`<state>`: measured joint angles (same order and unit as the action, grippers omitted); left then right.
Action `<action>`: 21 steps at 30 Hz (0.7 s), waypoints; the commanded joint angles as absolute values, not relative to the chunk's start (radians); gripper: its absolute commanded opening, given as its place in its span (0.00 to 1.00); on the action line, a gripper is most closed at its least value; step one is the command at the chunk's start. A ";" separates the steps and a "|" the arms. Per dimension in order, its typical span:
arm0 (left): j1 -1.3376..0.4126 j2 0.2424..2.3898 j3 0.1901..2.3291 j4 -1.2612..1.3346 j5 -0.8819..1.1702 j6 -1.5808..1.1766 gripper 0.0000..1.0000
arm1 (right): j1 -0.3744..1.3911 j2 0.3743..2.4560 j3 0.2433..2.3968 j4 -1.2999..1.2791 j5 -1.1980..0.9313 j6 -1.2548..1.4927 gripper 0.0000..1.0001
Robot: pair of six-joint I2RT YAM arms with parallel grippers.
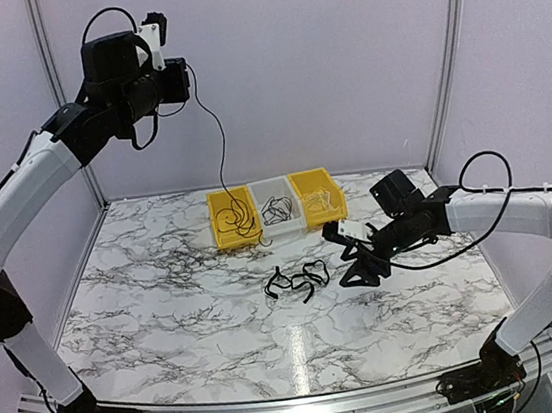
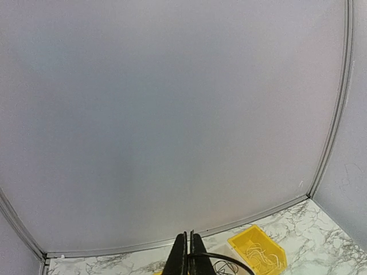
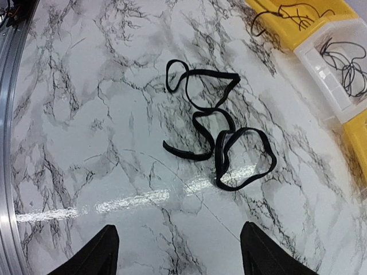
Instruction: Untangle the cables
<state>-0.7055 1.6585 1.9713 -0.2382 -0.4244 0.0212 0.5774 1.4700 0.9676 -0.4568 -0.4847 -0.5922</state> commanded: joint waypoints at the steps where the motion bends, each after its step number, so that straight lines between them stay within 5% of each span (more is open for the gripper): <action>1: -0.670 1.746 2.081 -0.244 -0.337 -0.048 0.00 | 0.532 1.472 0.944 -0.416 -0.478 -0.592 0.73; 10: -0.563 1.975 2.310 -0.244 -0.251 -0.122 0.00 | 0.506 1.507 0.926 -0.402 -0.464 -0.611 0.73; 21: -0.462 2.095 2.234 -0.230 -0.078 -0.247 0.00 | 0.506 1.540 0.922 -0.397 -0.432 -0.627 0.73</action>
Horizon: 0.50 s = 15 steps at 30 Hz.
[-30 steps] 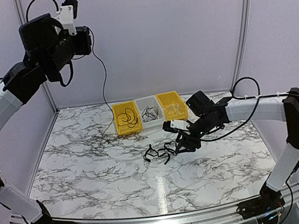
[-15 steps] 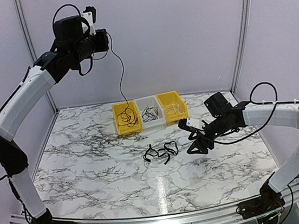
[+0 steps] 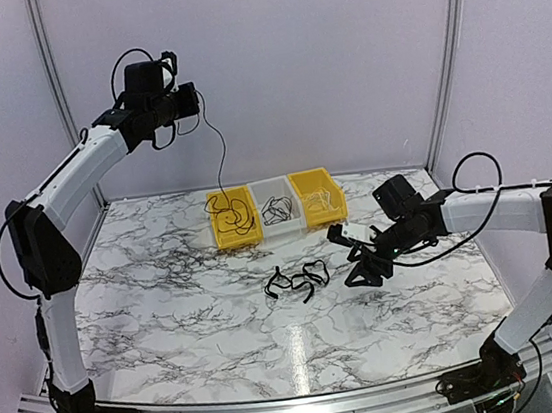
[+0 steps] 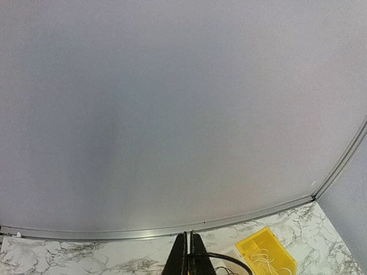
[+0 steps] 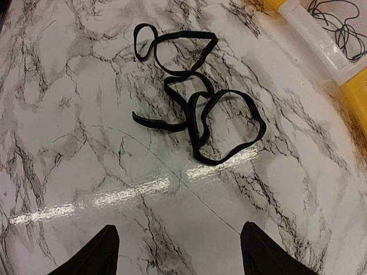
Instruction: Untangle the cables
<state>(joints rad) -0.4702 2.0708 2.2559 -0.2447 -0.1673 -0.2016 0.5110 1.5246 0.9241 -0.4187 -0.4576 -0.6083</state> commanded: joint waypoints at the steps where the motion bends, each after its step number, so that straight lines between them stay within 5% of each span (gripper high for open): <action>1: -0.460 2.103 2.231 -0.230 -0.073 -0.251 0.00 | 0.505 1.544 0.923 -0.398 -0.431 -0.628 0.73; 15: -0.456 2.187 2.264 -0.177 -0.022 -0.269 0.00 | 0.506 1.584 0.927 -0.407 -0.416 -0.642 0.72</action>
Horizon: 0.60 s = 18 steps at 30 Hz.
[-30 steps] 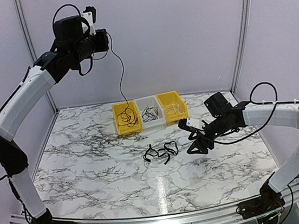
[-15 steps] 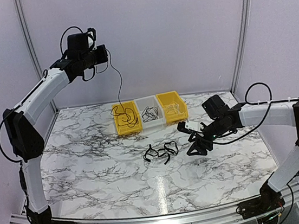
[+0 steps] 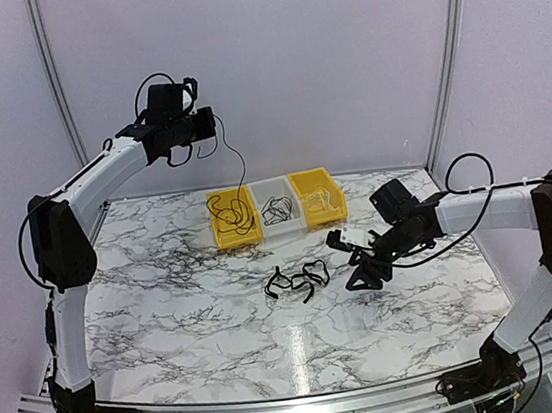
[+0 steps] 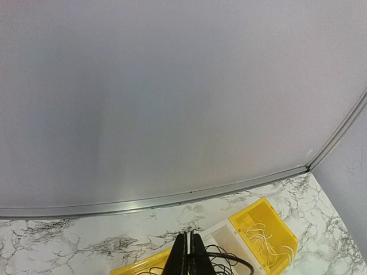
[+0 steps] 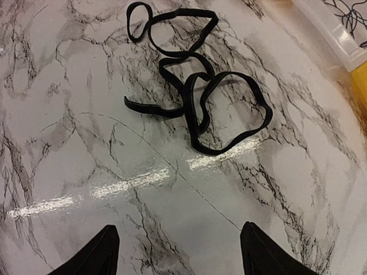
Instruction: Untangle the cables
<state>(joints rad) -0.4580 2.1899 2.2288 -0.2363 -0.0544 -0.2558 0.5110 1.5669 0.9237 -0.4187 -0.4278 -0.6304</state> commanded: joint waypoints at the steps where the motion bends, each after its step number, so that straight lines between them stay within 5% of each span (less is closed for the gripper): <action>1: -0.456 2.178 2.259 -0.159 -0.011 -0.268 0.00 | 0.506 1.585 0.928 -0.409 -0.416 -0.642 0.73; 18: -0.399 2.249 2.089 -0.153 0.142 -0.261 0.00 | 0.505 1.596 0.931 -0.416 -0.415 -0.648 0.72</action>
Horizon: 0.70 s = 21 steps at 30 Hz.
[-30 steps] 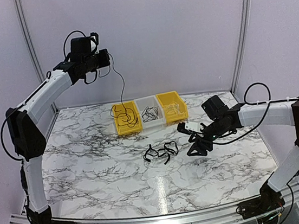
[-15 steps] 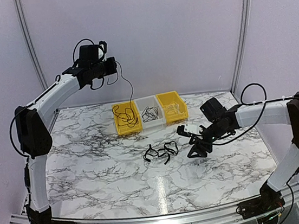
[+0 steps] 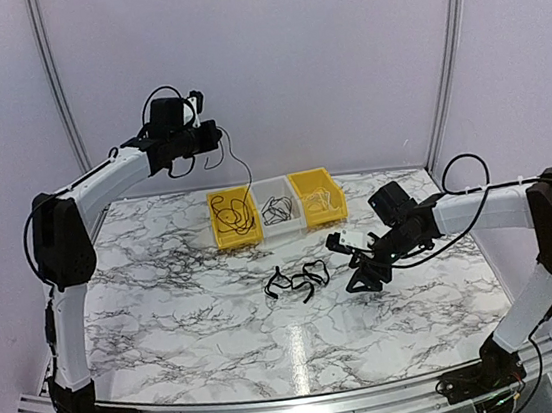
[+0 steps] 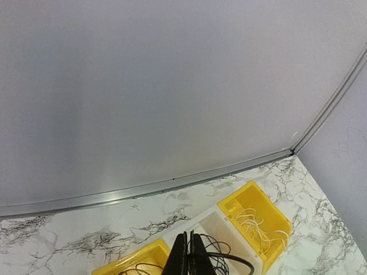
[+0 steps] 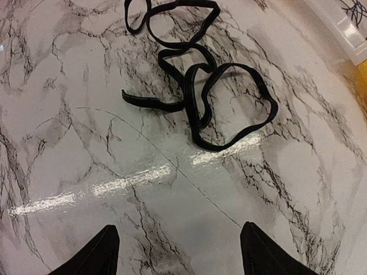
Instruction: Untangle the cables
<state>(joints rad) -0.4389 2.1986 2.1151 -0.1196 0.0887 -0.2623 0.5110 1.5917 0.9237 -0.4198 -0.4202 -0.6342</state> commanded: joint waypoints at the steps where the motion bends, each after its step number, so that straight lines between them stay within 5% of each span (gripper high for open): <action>1: -0.395 2.255 2.078 -0.168 0.137 -0.258 0.00 | 0.505 1.598 0.931 -0.417 -0.414 -0.648 0.73; 11: -0.393 2.192 1.911 -0.208 -0.106 -0.182 0.00 | 0.506 1.616 0.933 -0.424 -0.412 -0.660 0.73; 21: -0.423 2.199 1.898 -0.233 -0.065 -0.150 0.00 | 0.506 1.644 0.942 -0.437 -0.409 -0.667 0.73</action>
<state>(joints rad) -0.4026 2.2284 1.8797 -0.2123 -0.0792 -0.1810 0.5110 1.6218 0.9237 -0.4213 -0.4160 -0.6575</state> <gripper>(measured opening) 0.021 0.726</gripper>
